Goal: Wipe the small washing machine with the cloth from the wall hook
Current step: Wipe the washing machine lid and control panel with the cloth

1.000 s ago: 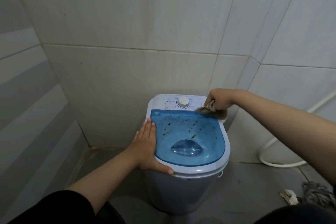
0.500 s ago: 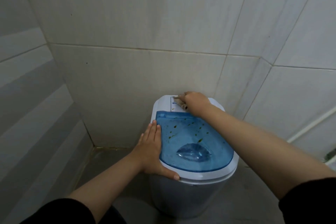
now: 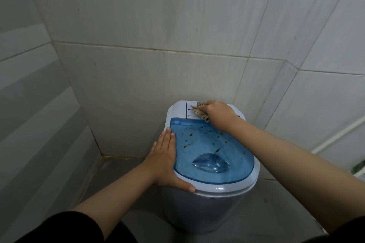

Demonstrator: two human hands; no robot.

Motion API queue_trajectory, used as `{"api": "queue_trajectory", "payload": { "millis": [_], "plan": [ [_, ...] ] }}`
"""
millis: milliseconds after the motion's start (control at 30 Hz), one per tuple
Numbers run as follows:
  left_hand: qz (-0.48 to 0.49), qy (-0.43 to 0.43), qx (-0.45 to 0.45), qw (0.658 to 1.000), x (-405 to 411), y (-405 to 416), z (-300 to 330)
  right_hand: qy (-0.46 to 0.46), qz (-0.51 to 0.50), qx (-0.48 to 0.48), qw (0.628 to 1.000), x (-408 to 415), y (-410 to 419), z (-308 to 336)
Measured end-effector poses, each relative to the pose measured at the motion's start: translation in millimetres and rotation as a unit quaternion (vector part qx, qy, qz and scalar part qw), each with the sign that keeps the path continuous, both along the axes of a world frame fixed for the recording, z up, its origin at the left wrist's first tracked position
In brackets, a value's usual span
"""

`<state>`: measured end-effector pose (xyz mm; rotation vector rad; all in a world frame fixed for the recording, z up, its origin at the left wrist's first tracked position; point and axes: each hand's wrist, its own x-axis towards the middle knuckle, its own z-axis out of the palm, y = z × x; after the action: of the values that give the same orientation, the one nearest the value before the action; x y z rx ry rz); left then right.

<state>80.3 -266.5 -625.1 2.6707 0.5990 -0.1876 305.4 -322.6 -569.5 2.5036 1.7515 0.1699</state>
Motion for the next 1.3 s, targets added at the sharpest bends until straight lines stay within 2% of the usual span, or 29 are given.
{"api": "queue_trajectory", "payload": {
  "millis": [167,367,433,533,633,733,833,933,1300],
  "plan": [
    [-0.001,0.0,0.0,1.0,-1,1,0,-0.005,0.002,-0.022,1.0,0,-7,11],
    [-0.001,0.001,-0.001,1.0,0,0,2,0.025,-0.013,-0.097,0.995,6,2,53],
    [-0.002,0.001,0.0,1.0,0,0,2,0.056,-0.03,-0.064,0.996,7,11,64],
    [-0.003,-0.003,0.001,1.0,0,0,0,0.079,-0.013,0.039,0.996,2,31,68],
    [-0.003,-0.001,0.006,1.0,1,1,0,0.022,0.023,0.056,0.998,-10,55,54],
    [-0.005,-0.002,0.009,1.0,2,2,-2,-0.056,0.023,0.01,0.998,-21,74,30],
    [-0.005,-0.008,0.008,1.0,2,3,-3,-0.076,-0.007,-0.041,0.996,-27,79,4],
    [-0.003,-0.014,0.01,1.0,2,3,-5,-0.112,-0.005,-0.05,0.992,-35,77,-12],
    [0.004,-0.009,0.016,1.0,2,0,-3,-0.096,0.031,-0.066,0.993,-55,54,9]
  ]
}}
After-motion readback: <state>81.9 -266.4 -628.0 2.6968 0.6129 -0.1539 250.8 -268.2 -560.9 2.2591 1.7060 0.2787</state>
